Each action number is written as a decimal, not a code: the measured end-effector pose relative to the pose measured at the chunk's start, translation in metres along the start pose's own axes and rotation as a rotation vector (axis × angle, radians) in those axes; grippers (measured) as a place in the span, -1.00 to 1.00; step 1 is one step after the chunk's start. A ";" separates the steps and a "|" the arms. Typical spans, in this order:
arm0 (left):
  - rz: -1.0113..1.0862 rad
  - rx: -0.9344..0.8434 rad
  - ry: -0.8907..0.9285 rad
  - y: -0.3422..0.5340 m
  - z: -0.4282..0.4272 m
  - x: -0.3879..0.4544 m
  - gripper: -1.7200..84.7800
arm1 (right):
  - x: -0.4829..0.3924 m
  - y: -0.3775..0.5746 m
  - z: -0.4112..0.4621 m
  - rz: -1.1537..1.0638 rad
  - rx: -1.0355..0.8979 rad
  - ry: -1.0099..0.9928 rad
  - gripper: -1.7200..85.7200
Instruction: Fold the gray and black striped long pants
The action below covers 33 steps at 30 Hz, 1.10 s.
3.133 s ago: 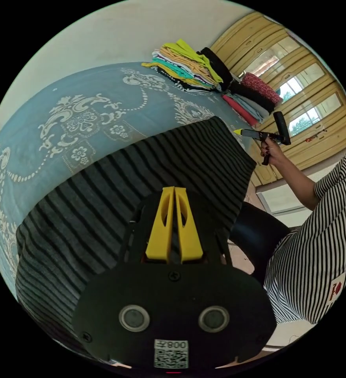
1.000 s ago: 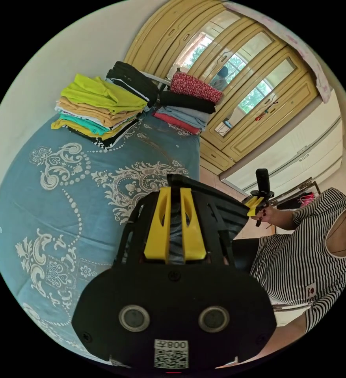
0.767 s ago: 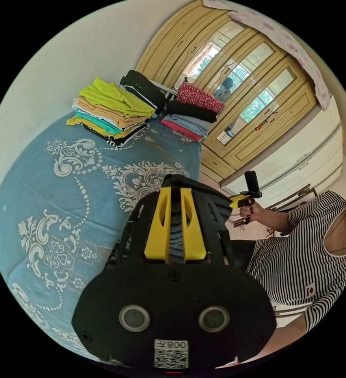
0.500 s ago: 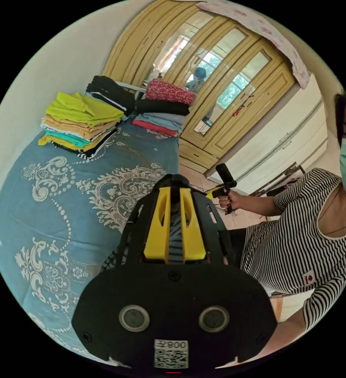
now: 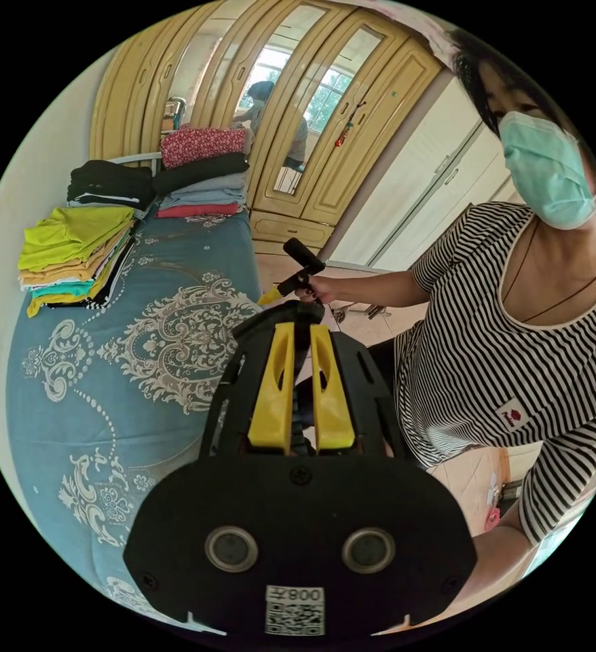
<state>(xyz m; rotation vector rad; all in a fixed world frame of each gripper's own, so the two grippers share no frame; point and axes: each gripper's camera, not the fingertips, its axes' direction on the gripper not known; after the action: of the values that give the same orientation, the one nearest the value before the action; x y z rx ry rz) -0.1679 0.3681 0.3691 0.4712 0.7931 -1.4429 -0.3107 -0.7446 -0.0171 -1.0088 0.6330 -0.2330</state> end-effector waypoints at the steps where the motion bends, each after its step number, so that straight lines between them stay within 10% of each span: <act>1: -0.002 -0.001 0.004 -0.002 -0.002 0.002 -0.94 | 0.006 -0.014 0.007 -0.017 -0.006 -0.015 -0.70; 33: -0.176 0.155 0.084 0.013 -0.059 -0.042 -0.94 | 0.041 -0.014 0.066 -0.043 -0.222 -0.590 -0.65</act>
<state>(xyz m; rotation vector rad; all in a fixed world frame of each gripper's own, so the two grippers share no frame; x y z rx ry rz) -0.1643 0.4405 0.3574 0.5957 0.8088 -1.6652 -0.2375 -0.7234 0.0042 -1.2346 0.0983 0.1035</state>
